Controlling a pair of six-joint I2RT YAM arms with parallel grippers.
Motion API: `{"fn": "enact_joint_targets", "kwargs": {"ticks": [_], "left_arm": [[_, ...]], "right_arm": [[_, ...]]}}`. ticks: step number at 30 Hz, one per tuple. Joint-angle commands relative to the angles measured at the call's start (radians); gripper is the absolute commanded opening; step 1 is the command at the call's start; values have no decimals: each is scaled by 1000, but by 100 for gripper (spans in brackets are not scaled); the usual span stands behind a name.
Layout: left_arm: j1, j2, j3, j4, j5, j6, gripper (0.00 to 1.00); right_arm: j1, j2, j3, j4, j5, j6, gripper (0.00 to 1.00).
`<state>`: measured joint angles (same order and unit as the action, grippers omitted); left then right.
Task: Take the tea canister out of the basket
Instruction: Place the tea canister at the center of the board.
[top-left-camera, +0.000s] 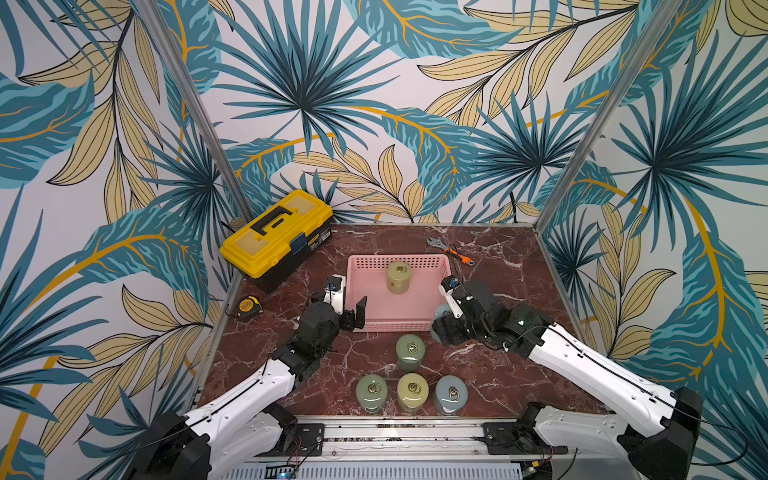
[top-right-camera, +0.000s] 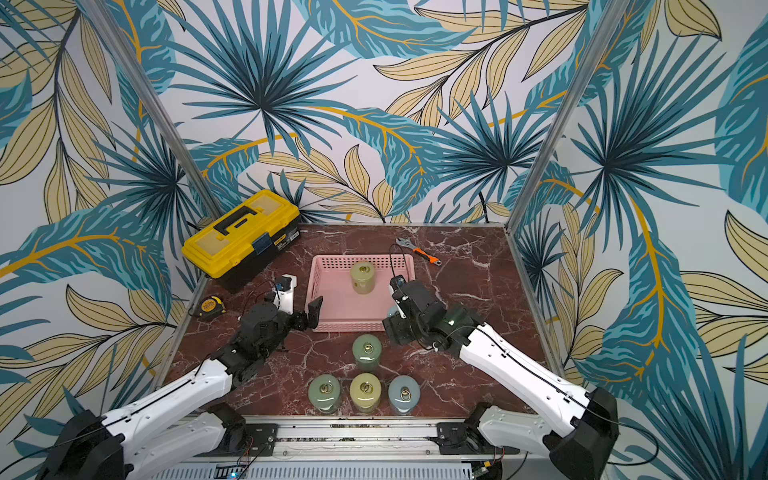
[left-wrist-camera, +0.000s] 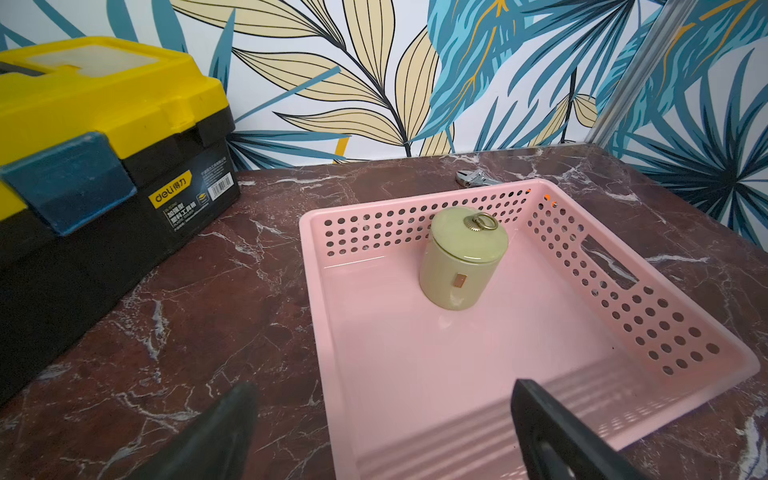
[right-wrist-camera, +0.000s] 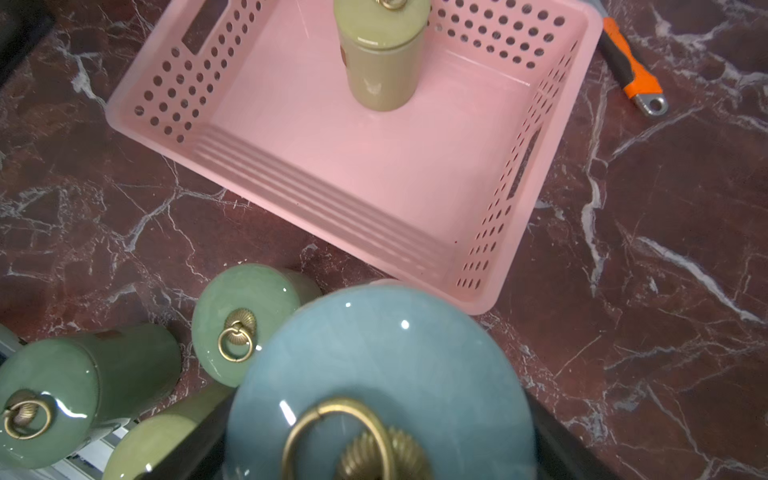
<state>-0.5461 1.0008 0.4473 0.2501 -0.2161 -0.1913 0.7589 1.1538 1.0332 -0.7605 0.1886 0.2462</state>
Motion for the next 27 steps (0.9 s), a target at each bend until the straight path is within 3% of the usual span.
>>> {"fn": "enact_joint_targets", "kwargs": {"ticks": [1, 27], "left_arm": [[3, 2, -8, 12, 9, -1, 100], [3, 2, -7, 12, 9, -1, 100]], "right_arm": [[19, -38, -27, 62, 33, 54, 53], [72, -9, -229, 200, 24, 178, 52]]}}
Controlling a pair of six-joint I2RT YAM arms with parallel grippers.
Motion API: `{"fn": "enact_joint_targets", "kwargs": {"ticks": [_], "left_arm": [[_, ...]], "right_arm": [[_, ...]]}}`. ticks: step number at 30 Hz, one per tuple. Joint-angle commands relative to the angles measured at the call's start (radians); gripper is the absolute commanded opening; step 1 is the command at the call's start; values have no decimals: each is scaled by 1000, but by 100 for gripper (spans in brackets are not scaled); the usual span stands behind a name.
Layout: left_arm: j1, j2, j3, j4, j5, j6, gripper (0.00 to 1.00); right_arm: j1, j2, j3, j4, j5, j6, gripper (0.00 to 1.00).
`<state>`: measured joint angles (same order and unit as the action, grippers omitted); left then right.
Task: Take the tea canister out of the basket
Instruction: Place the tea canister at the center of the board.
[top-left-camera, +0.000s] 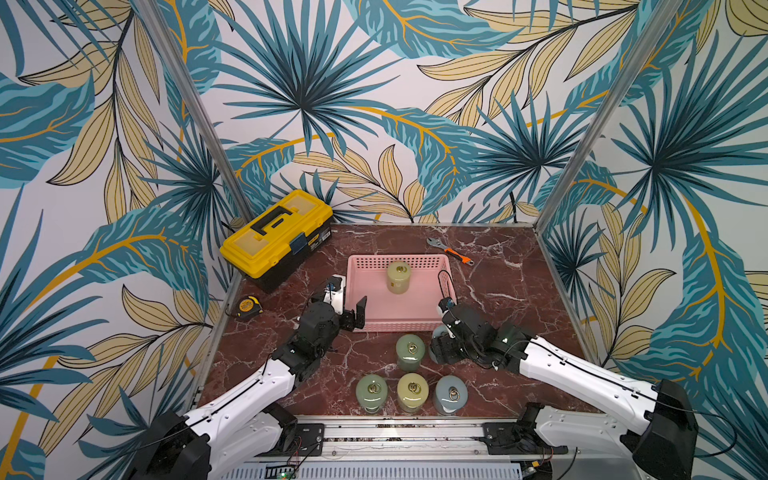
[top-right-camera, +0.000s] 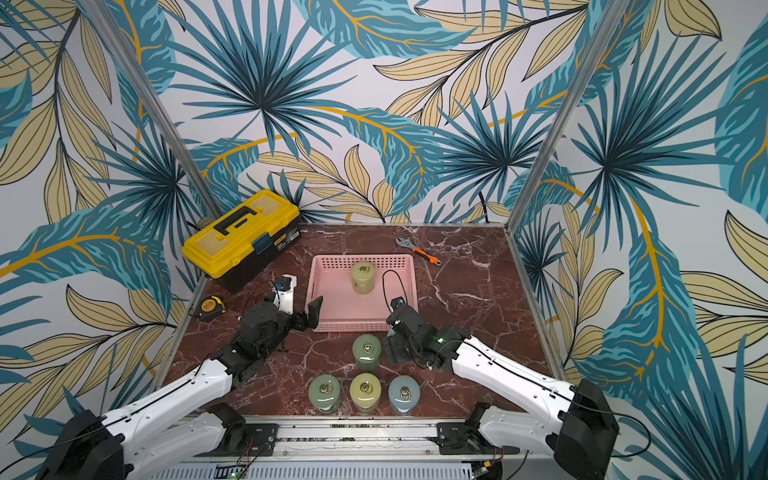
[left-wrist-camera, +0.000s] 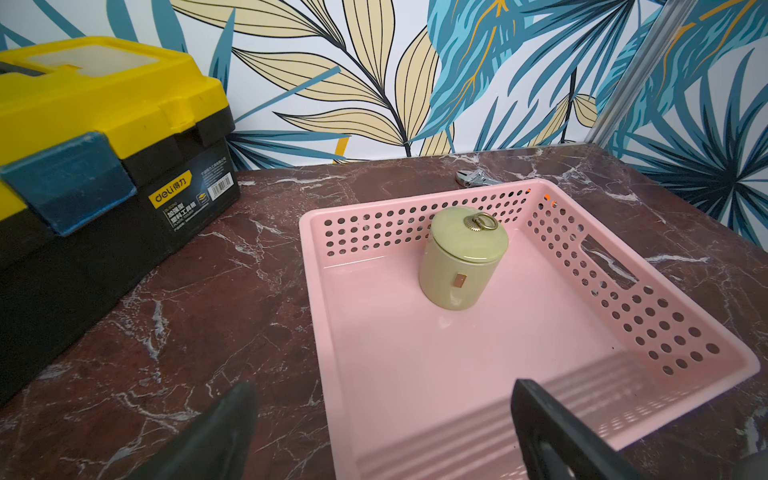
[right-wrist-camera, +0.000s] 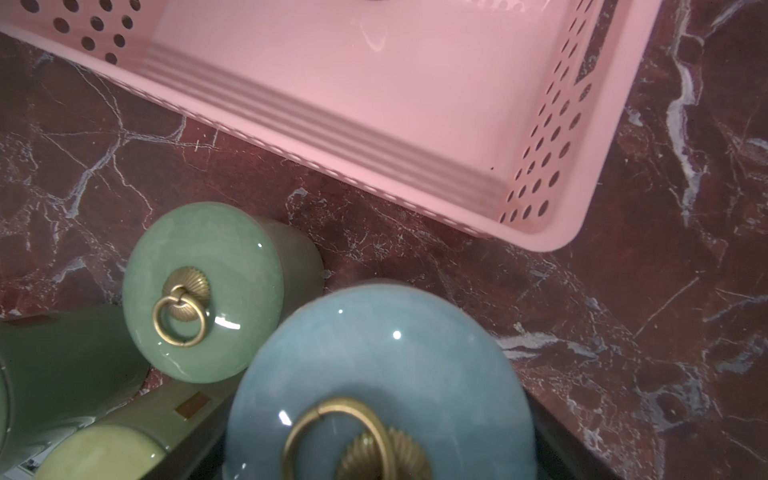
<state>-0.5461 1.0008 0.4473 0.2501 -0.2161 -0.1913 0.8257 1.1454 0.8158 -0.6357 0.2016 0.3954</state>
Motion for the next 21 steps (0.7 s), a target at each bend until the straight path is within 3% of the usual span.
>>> {"fn": "enact_joint_targets", "kwargs": {"ticks": [1, 21], "left_arm": [[3, 3, -7, 12, 9, 0, 100], [3, 12, -7, 16, 9, 0, 100]], "right_arm": [[6, 1, -17, 80, 9, 32, 52], [10, 26, -109, 148, 0, 78, 52]]}}
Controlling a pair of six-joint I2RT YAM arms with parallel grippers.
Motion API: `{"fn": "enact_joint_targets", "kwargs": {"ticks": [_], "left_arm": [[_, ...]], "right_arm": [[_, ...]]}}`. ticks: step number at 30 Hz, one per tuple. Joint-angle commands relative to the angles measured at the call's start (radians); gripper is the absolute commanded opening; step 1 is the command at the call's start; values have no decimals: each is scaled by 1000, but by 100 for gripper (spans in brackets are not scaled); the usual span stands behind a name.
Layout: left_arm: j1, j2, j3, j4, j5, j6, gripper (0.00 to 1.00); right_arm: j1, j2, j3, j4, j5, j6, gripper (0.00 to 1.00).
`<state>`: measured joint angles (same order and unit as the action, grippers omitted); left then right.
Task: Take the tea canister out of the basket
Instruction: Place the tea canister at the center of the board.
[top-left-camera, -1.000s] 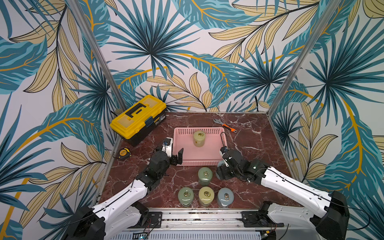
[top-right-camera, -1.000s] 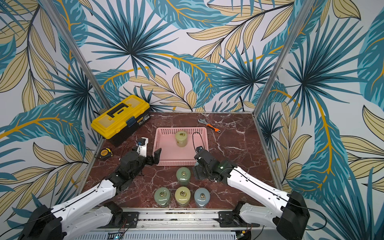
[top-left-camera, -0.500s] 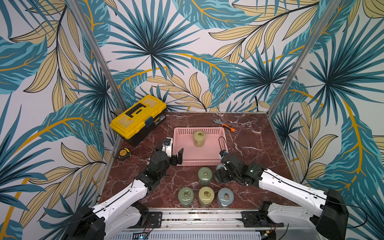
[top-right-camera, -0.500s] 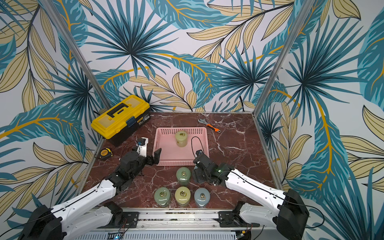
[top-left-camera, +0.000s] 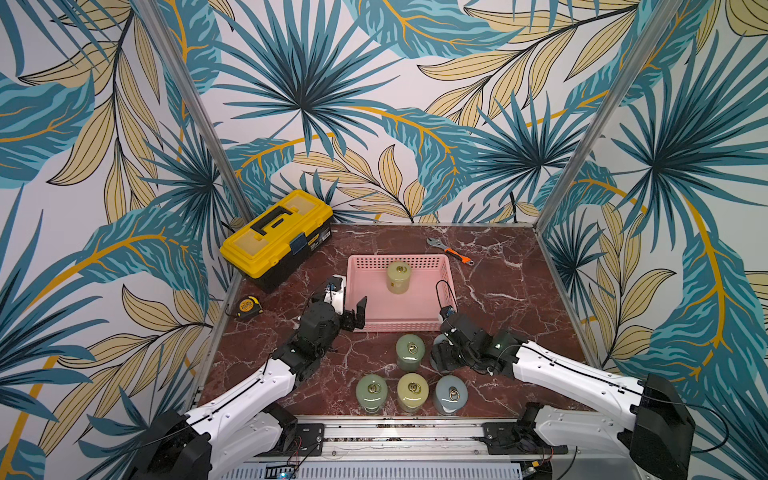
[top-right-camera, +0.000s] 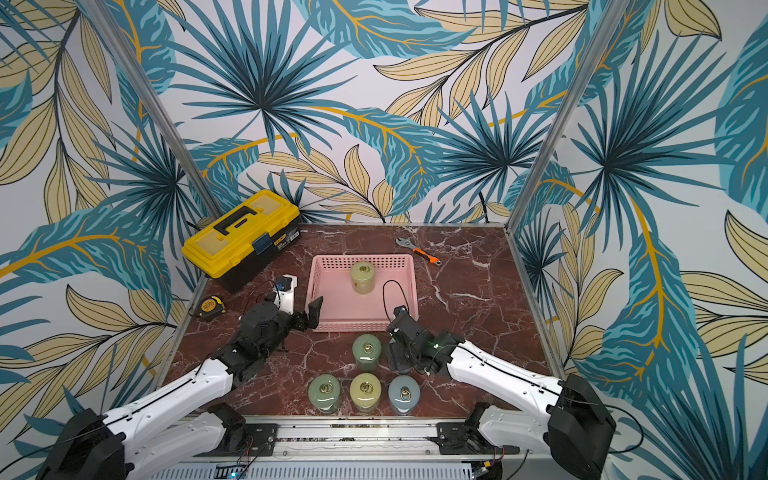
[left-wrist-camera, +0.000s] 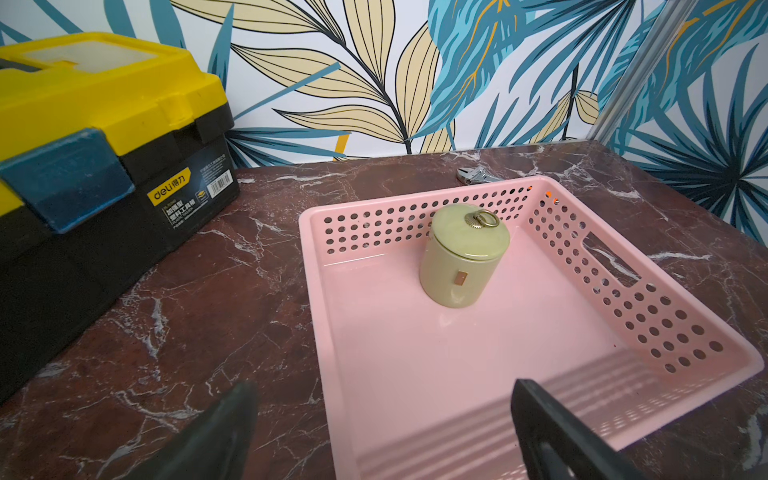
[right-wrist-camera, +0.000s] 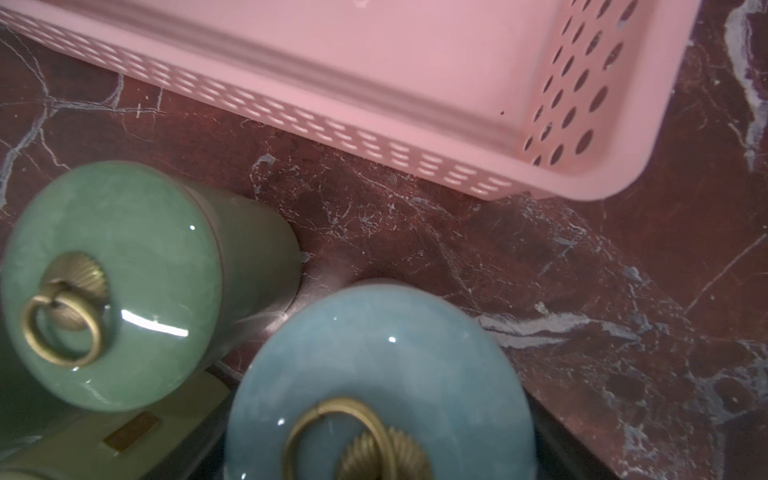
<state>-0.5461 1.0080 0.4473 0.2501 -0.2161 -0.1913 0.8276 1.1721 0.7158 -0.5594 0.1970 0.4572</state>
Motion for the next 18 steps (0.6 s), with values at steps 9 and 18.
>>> {"fn": "enact_joint_targets", "kwargs": {"ticks": [9, 18], "left_arm": [[2, 4, -8, 15, 7, 2, 100], [2, 6, -8, 15, 6, 1, 100]], "right_arm": [[11, 13, -42, 95, -7, 35, 53], [18, 8, -51, 78, -3, 47, 68]]}}
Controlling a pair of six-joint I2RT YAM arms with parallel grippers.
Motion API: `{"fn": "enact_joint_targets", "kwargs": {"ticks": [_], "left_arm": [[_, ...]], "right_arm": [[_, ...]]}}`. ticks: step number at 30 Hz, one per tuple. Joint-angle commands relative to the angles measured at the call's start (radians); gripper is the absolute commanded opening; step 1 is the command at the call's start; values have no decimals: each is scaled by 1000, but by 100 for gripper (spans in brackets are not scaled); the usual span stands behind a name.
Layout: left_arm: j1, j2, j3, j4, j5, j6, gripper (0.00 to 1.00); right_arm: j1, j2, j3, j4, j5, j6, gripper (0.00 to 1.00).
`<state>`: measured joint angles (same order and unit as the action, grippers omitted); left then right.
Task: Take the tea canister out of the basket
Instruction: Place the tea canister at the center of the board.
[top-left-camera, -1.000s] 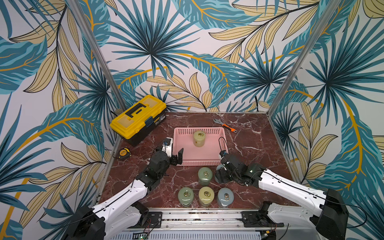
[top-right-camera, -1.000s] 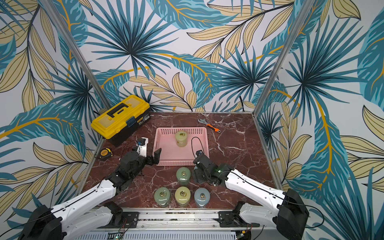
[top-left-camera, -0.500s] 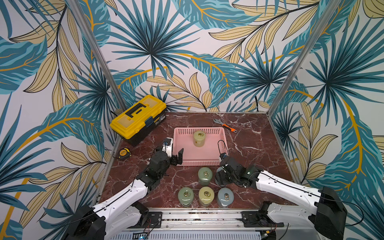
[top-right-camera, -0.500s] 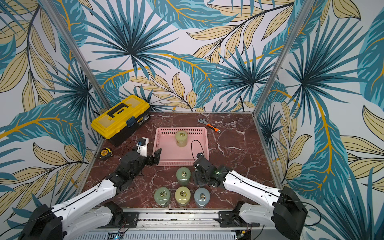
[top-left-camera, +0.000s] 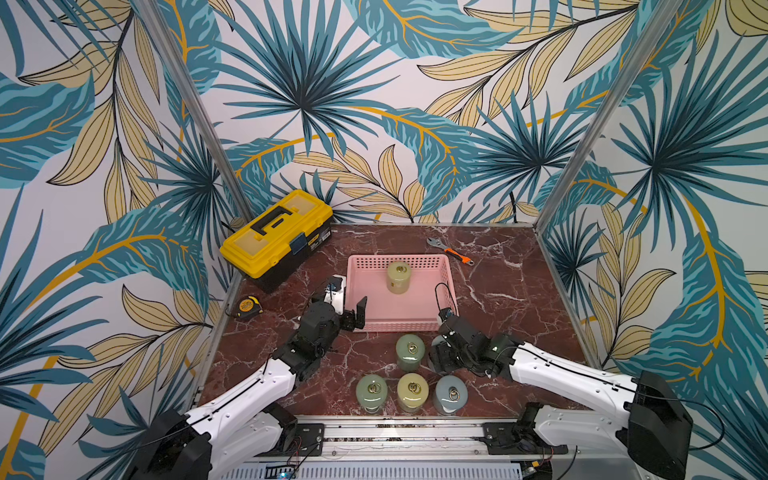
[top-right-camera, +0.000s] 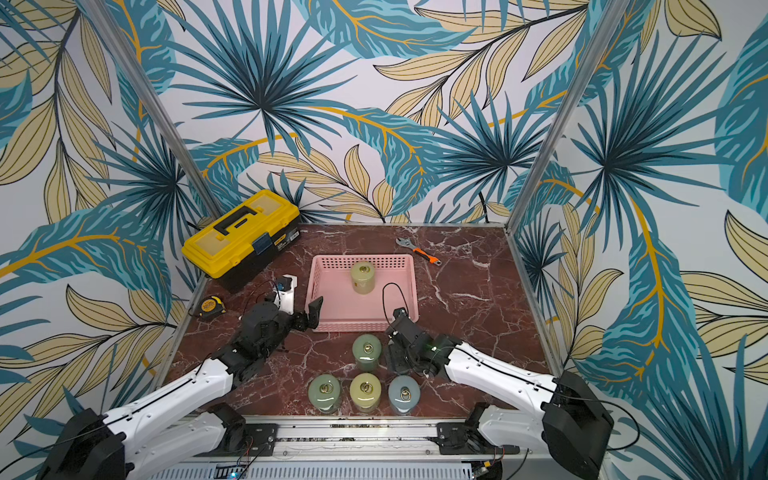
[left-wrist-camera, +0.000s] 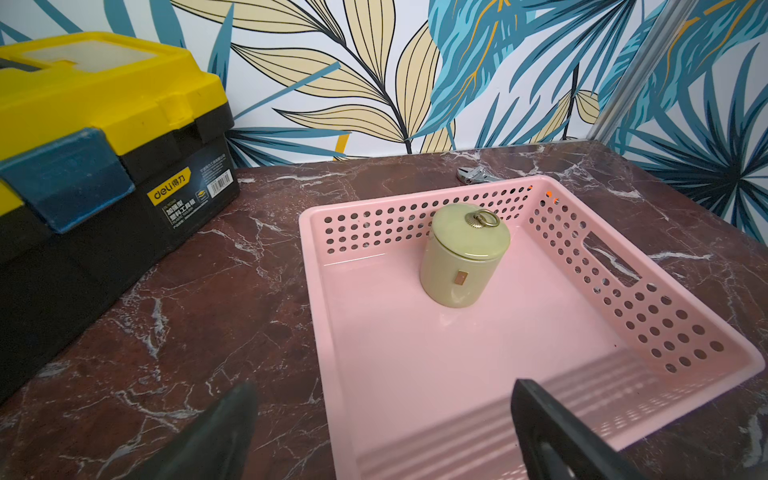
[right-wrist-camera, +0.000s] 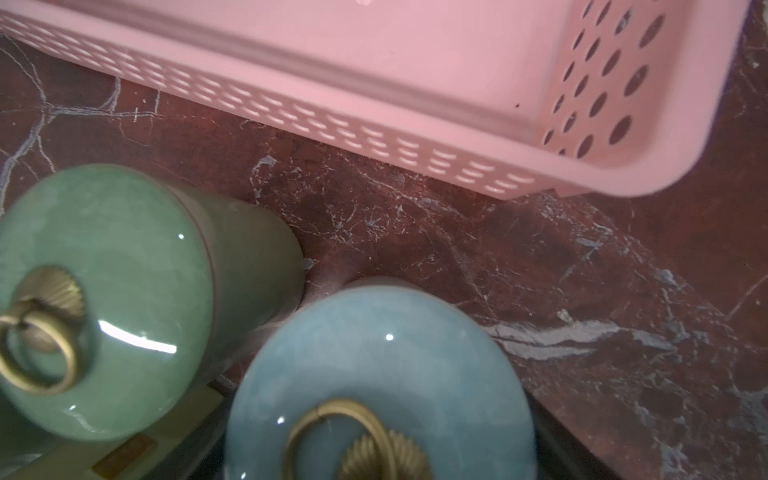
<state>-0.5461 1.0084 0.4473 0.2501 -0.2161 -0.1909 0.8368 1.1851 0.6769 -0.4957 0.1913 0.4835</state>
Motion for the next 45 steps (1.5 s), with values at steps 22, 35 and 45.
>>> {"fn": "enact_joint_targets", "kwargs": {"ticks": [22, 35, 45], "left_arm": [[3, -36, -6, 9, 55, 32, 100], [2, 17, 262, -284, 288, 39, 100], [-12, 176, 400, -356, 266, -94, 100]], "right_arm": [[12, -128, 60, -104, 48, 7, 99], [-74, -126, 171, -112, 96, -147, 99], [-255, -82, 189, 4, -2, -277, 99]]}}
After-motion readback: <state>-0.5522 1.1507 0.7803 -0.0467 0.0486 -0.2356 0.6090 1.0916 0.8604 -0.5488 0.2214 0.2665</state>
